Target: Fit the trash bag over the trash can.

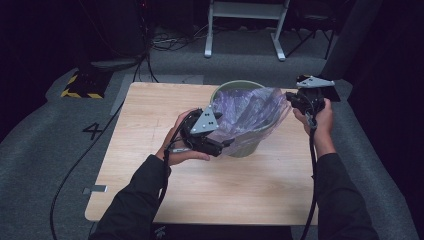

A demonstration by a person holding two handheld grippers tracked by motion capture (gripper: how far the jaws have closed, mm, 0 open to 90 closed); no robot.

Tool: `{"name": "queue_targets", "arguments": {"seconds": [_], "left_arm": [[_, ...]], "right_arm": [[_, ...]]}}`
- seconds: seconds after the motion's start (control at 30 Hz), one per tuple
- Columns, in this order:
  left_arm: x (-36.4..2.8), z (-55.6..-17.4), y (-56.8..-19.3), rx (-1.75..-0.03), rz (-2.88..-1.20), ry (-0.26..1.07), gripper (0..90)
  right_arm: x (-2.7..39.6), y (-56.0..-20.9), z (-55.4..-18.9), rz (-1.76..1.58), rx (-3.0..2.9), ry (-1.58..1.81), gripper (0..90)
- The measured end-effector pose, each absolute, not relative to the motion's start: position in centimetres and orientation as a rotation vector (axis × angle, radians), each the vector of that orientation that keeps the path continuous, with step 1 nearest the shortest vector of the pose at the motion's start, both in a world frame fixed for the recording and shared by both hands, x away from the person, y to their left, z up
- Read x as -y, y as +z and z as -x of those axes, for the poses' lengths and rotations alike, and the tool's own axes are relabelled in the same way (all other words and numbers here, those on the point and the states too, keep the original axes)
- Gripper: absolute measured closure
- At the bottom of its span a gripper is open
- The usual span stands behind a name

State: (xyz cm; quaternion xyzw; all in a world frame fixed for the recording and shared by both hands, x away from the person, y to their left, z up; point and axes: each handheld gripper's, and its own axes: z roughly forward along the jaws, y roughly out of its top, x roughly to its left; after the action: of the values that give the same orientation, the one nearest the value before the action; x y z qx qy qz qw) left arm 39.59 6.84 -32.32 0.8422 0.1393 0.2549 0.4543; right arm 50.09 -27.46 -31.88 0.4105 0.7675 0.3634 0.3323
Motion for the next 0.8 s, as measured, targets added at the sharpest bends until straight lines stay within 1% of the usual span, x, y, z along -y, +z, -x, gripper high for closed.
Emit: {"name": "queue_targets", "arguments": {"seconds": [0.07,0.1,0.13,0.2,0.27,0.33,0.37,0.47,0.53,0.63,0.8], "left_arm": [[-7.0,-40.6,-32.6,-0.393,-2.098,0.672,38.7],[-7.2,-41.1,-32.7,-0.393,-2.101,0.667,50.7],[-7.6,-41.6,-32.8,-0.379,-2.100,0.643,57.0],[-8.1,-42.5,-32.9,-0.377,-2.086,0.641,73.1],[-8.7,-43.2,-32.7,-0.386,-2.046,0.610,81.5],[-9.3,-44.1,-32.4,-0.417,-1.992,0.587,87.6],[-9.5,-44.5,-32.3,-0.430,-1.971,0.590,89.1],[-9.7,-45.9,-32.0,-0.468,-1.941,0.593,89.6],[-9.9,-46.9,-31.8,-0.485,-1.912,0.565,89.6],[-10.0,-48.7,-32.0,-0.559,-1.880,0.530,89.7],[-9.7,-51.5,-33.4,-0.693,-1.865,0.469,89.7]], "right_arm": [[27.5,-31.9,-50.1,-1.066,-2.011,0.955,90.0],[27.5,-31.9,-50.1,-1.065,-2.013,0.955,90.0],[27.5,-32.0,-50.2,-1.063,-2.017,0.957,90.0],[27.5,-32.1,-50.2,-1.058,-2.020,0.964,90.0],[27.5,-32.2,-50.4,-1.059,-2.023,0.967,90.0],[27.5,-32.3,-50.5,-1.061,-2.024,0.963,90.0],[27.6,-32.4,-50.7,-1.063,-2.025,0.962,90.0],[27.7,-32.7,-51.1,-1.075,-2.030,0.958,90.0],[27.7,-33.0,-51.5,-1.085,-2.037,0.957,90.0],[27.7,-33.5,-52.0,-1.100,-2.041,0.948,90.0],[27.8,-34.8,-53.0,-1.149,-2.056,0.954,90.0]]}}
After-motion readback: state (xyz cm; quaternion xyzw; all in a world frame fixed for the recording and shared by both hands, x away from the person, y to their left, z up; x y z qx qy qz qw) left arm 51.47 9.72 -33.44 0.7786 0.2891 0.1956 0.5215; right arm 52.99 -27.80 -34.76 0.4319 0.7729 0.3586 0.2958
